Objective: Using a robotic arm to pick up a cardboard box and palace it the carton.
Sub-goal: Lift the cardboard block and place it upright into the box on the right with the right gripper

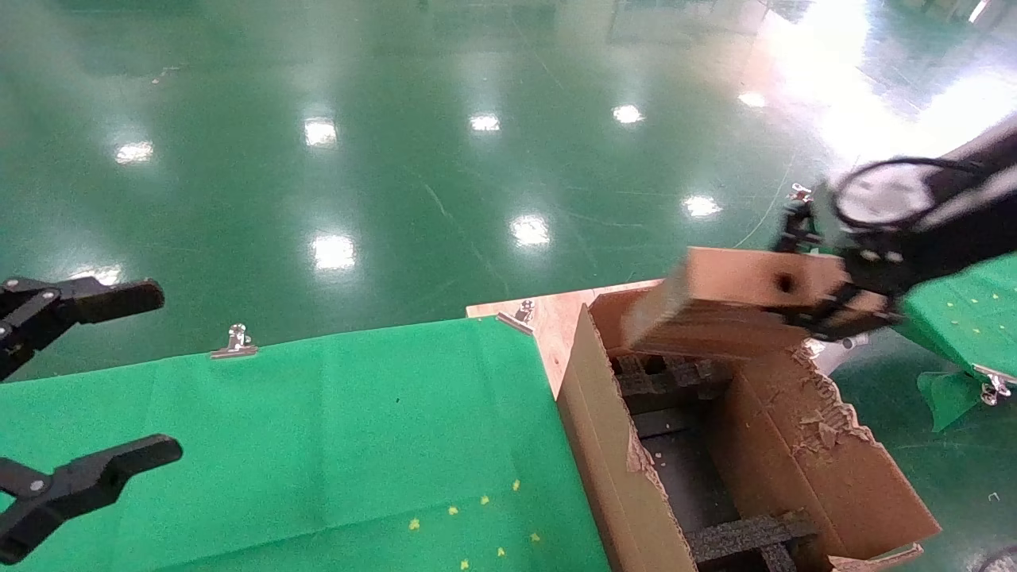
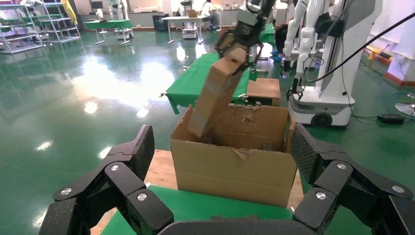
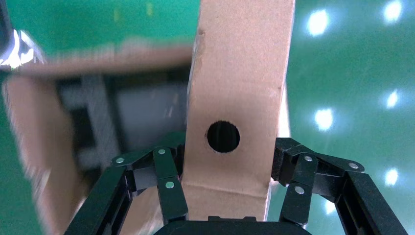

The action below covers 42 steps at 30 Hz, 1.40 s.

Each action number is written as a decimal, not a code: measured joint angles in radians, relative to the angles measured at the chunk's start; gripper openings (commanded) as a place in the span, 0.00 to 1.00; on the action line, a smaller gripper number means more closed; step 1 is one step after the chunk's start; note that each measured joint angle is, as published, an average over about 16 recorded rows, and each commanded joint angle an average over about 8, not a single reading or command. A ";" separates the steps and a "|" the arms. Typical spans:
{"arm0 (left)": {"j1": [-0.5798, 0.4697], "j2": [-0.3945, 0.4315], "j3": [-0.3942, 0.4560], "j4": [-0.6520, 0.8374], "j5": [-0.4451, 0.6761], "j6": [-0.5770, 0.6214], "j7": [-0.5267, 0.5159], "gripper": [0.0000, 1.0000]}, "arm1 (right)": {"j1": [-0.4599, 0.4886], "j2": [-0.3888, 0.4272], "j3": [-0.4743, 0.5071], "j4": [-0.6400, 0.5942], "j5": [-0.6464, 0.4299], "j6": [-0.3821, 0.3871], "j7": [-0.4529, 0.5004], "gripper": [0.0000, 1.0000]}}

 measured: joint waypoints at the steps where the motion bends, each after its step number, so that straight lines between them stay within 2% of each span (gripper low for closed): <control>1: 0.000 0.000 0.000 0.000 0.000 0.000 0.000 1.00 | 0.010 0.012 -0.018 -0.004 -0.004 0.001 -0.001 0.00; 7: 0.000 0.000 0.000 0.000 0.000 0.000 0.000 1.00 | 0.048 0.064 -0.099 -0.027 -0.015 0.005 -0.006 0.00; 12: 0.000 0.000 0.000 0.000 0.000 0.000 0.000 1.00 | 0.054 0.082 -0.125 -0.039 -0.009 0.011 -0.002 0.00; 17: 0.000 0.000 0.000 0.000 0.000 0.000 0.000 1.00 | 0.032 0.099 -0.135 -0.055 0.021 0.022 0.047 0.00; 23: 0.000 0.000 0.000 0.000 0.000 0.000 0.000 1.00 | -0.020 0.124 -0.139 -0.083 0.074 0.049 0.171 0.00; 34: 0.000 0.000 0.000 0.000 0.000 0.000 0.000 1.00 | -0.106 0.194 -0.160 -0.137 0.159 0.123 0.500 0.00; 42: 0.000 0.000 0.000 0.000 0.000 -0.001 0.000 1.00 | -0.128 0.222 -0.168 -0.149 0.181 0.161 0.617 0.00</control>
